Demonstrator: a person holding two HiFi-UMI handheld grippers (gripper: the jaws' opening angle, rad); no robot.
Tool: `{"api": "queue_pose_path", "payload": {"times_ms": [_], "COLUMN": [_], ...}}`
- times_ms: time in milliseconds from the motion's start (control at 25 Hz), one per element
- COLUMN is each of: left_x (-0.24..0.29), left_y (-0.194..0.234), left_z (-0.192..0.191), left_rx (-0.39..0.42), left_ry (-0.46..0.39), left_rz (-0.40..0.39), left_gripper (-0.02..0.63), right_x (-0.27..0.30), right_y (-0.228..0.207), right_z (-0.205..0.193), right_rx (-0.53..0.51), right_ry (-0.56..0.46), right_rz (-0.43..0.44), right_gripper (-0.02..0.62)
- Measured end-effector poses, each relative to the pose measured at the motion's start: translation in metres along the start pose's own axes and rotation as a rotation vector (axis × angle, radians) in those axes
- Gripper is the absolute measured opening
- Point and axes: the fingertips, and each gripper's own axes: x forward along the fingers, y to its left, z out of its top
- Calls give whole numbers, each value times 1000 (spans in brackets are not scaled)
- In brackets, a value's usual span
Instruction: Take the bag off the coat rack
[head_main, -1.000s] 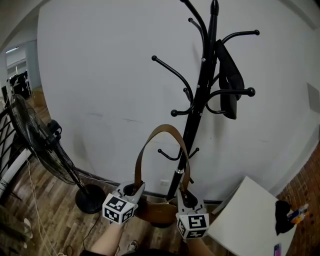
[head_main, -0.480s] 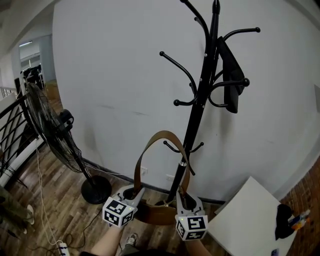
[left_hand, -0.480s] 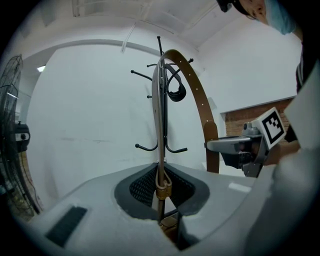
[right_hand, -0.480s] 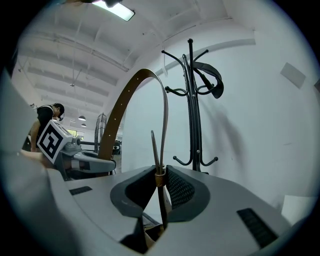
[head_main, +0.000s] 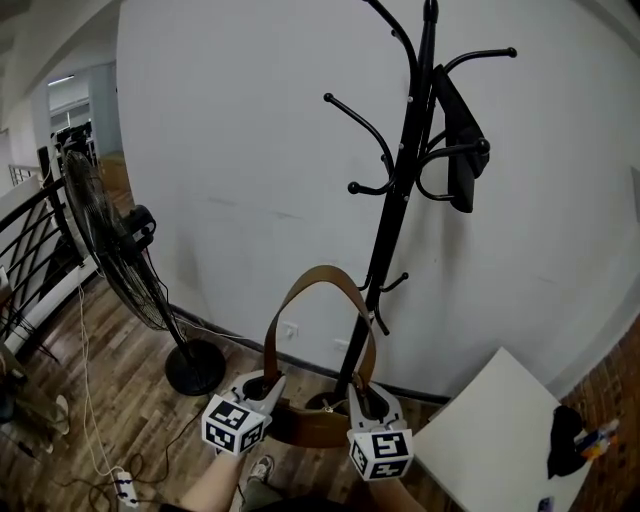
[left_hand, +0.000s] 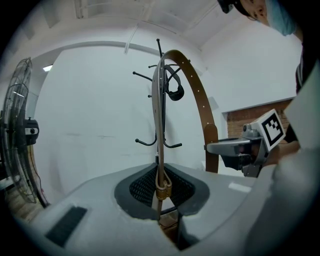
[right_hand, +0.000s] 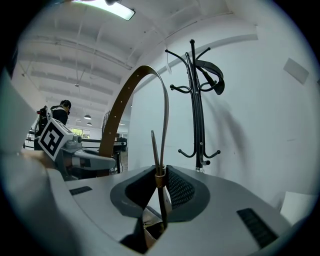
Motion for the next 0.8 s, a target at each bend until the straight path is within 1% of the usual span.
{"api": "queue_pose_path", "payload": {"times_ms": [360,800], "left_x": [-19,-31], "left_y": [-16,-26], "left_z": [-23,-47], "left_rx": [-19,-52], "left_ry": [22,54], "left_rz": [13,28], "left_gripper": [31,31], "right_x": [-16,-23], "right_y": [14,25], "right_z": [-23,-51], "right_rx": [5,17], "right_ry": [45,100], "right_rz": [42,68], "right_gripper": [58,58]}}
